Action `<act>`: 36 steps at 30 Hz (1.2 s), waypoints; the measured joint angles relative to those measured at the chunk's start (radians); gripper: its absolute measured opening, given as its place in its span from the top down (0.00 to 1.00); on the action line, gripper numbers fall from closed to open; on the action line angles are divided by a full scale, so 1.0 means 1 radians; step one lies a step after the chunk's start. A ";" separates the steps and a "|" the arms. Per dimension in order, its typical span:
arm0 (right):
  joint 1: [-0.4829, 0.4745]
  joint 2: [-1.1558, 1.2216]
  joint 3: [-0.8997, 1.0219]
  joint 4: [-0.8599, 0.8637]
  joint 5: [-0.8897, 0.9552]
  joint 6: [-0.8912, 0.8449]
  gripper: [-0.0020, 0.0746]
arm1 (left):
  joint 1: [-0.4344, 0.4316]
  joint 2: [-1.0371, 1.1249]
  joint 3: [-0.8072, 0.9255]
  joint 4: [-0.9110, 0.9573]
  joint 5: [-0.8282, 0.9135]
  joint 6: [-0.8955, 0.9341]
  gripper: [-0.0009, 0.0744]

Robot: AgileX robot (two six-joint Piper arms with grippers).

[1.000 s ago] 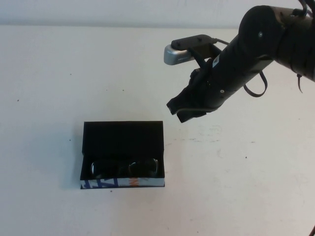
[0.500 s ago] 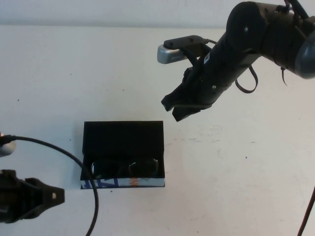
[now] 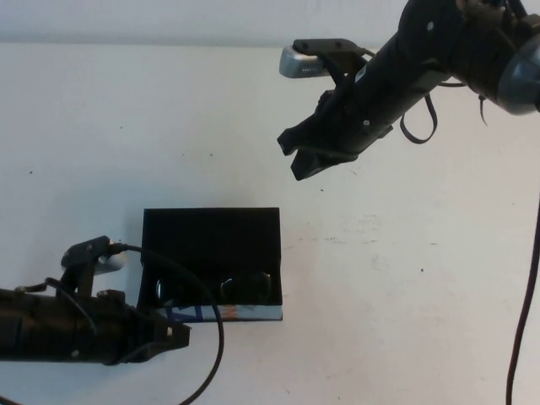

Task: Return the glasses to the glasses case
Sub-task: Close the glasses case

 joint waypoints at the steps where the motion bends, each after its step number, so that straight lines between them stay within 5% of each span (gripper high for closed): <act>1: -0.002 0.020 -0.027 0.006 0.016 -0.001 0.99 | -0.007 0.022 0.000 -0.034 0.000 0.035 0.99; 10: -0.006 0.211 -0.281 0.063 0.121 -0.004 0.99 | -0.014 0.160 -0.019 -0.229 0.025 0.266 0.99; 22: -0.006 0.450 -0.521 0.222 0.116 -0.004 0.99 | -0.014 0.182 -0.024 -0.249 0.048 0.287 0.99; 36: 0.009 0.550 -0.582 0.226 0.147 0.040 0.99 | -0.014 0.182 -0.024 -0.249 0.050 0.290 0.99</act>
